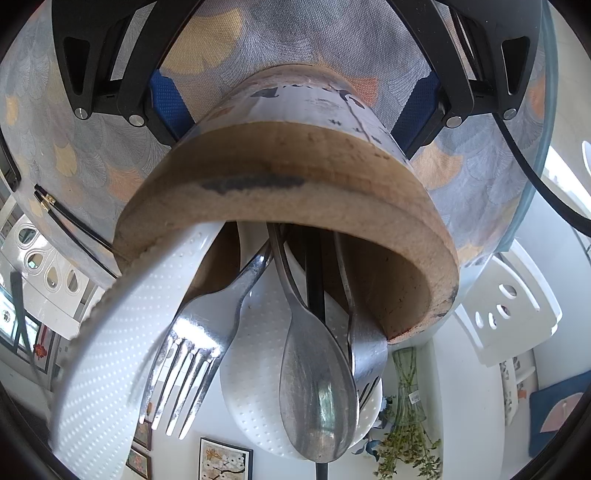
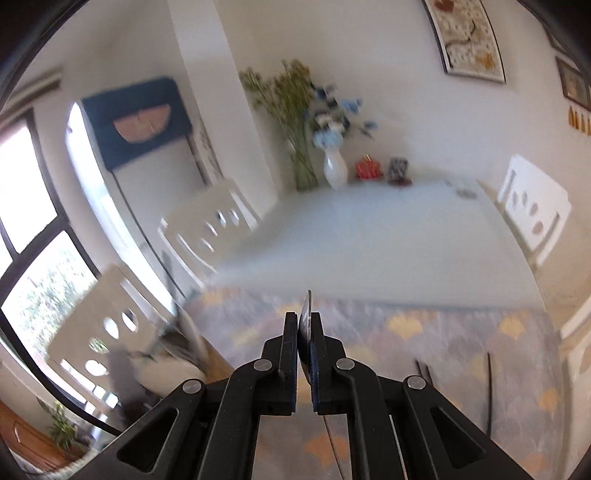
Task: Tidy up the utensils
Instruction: 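Lift the metal spoon, lower it into the cork holder, open the right gripper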
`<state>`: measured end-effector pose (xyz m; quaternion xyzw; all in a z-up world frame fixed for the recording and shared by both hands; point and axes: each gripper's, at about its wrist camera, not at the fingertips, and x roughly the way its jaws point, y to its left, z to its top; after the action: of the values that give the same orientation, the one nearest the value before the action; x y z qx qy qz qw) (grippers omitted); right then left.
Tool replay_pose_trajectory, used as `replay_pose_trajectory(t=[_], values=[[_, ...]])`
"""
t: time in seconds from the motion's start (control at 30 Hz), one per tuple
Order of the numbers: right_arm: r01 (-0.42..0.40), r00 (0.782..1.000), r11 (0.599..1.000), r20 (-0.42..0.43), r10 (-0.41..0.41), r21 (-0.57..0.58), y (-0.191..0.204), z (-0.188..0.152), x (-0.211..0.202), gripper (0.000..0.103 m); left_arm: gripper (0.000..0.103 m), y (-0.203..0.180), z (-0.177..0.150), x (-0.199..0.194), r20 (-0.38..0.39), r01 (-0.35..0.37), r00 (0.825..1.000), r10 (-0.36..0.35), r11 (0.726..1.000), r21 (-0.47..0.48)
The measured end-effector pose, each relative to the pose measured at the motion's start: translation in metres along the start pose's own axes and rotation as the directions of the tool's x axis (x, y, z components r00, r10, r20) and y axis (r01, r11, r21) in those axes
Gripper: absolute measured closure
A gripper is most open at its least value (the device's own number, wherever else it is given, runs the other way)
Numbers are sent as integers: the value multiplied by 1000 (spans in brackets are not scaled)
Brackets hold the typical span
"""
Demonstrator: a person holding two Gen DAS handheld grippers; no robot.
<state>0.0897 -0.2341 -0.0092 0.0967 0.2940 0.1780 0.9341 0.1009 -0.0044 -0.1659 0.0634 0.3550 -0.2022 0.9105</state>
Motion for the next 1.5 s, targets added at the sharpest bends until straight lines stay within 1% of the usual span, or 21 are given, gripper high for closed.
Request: replay_pose_trajectory(t=[0.13,0.17,0.23,0.37,0.5,0.6,0.67,0.87,0.93,1.2,1.33,1.43,1.47,1.5], values=[[-72,992,997,105,74,-31,31,27,-15,98,6,1,0,0,-1,-6,1000,6,1000,6],[-96,985,995,139,101,-41,42,34,-18,98,6,1,0,1,-2,-6,1000,6,1000,6],[-128,974,990,179,136,-55,57,44,-22,98,6,2,0,0,-1,-6,1000,6,1000,6],[-201,941,977,262,213,-73,89,60,-20,98,6,3,0,1,-2,-8,1000,8,1000,7],[-276,917,959,281,282,-61,111,68,-5,98,6,-2,-2,-1,0,-15,1000,15,1000,13],[-330,906,943,267,328,-39,121,68,13,98,6,-2,-2,-1,-1,-11,1000,11,1000,11],[-344,903,938,262,342,-37,128,64,21,98,6,-7,-1,-1,-2,-10,1000,10,1000,11],[-328,909,943,252,331,-53,139,54,37,98,6,-5,-1,0,-3,-5,1000,5,1000,7],[-333,908,942,253,333,-47,140,50,41,98,6,-4,0,1,-4,-3,1000,3,1000,6],[-277,931,959,232,282,-54,139,36,52,98,6,2,-1,0,2,6,1000,-6,1000,0],[-275,932,961,235,277,-43,137,32,53,98,6,3,-2,-1,2,5,1000,-5,1000,1],[-262,939,964,218,267,-51,136,31,52,98,6,3,-2,-1,3,5,1000,-5,1000,1],[-261,942,964,205,267,-55,136,31,51,96,6,3,-2,-1,2,4,1000,-4,1000,2],[-265,942,962,196,272,-58,136,31,48,91,6,3,-3,-2,4,2,1000,-2,1000,2]])
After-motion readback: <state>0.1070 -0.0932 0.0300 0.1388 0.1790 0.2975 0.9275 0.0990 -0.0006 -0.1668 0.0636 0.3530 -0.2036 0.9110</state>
